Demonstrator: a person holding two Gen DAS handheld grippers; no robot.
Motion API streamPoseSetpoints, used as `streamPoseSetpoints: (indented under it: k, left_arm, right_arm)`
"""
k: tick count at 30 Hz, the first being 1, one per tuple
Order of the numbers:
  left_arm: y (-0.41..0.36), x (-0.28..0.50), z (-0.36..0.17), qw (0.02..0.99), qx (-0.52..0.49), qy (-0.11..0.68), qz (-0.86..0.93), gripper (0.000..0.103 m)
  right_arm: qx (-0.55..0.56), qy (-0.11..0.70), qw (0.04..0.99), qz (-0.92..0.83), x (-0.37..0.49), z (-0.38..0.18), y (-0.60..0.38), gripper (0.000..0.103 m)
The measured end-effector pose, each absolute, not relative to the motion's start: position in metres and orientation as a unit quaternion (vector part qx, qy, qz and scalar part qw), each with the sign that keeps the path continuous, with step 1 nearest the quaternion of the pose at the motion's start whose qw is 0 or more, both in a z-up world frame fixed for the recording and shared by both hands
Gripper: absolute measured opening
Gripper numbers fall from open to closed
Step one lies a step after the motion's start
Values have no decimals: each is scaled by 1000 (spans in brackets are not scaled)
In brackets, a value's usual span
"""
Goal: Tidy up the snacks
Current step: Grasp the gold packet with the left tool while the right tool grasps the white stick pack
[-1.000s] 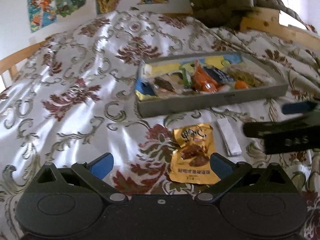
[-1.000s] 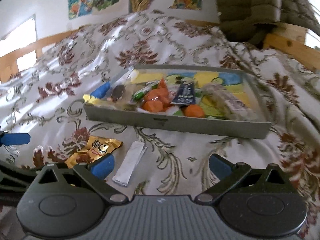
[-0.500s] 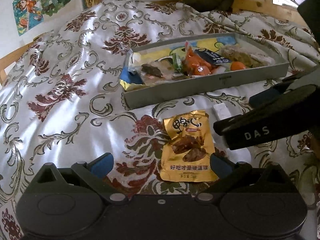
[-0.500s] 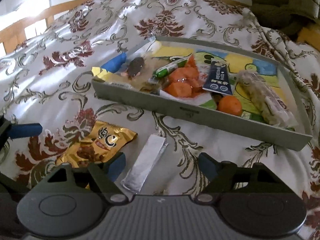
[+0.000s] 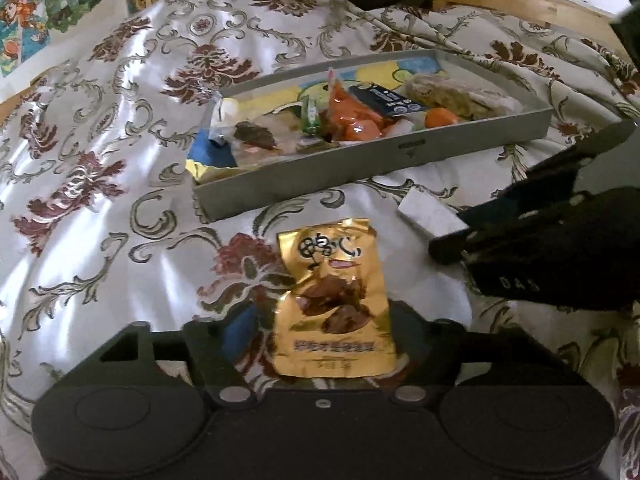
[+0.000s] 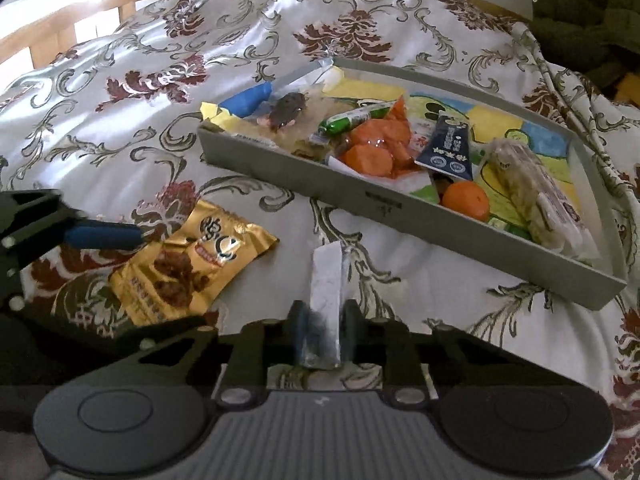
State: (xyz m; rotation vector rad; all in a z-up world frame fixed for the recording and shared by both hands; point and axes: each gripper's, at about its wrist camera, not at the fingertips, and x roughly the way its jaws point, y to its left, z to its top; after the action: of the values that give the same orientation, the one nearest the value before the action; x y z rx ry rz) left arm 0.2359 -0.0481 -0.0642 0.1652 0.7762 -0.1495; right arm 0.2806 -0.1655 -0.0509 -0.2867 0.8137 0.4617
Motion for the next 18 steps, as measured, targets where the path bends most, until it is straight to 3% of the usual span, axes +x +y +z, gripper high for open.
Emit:
streamPoseSetpoints:
  k: [4, 18]
  left_arm:
    - [-49, 237, -63, 920, 70, 380, -68, 63]
    - [-36, 207, -52, 926, 17, 372, -59, 40]
  right_arm:
    - [-127, 390, 884, 225, 275, -51, -171, 20]
    - [-108, 388, 888, 220, 229, -40, -177, 19]
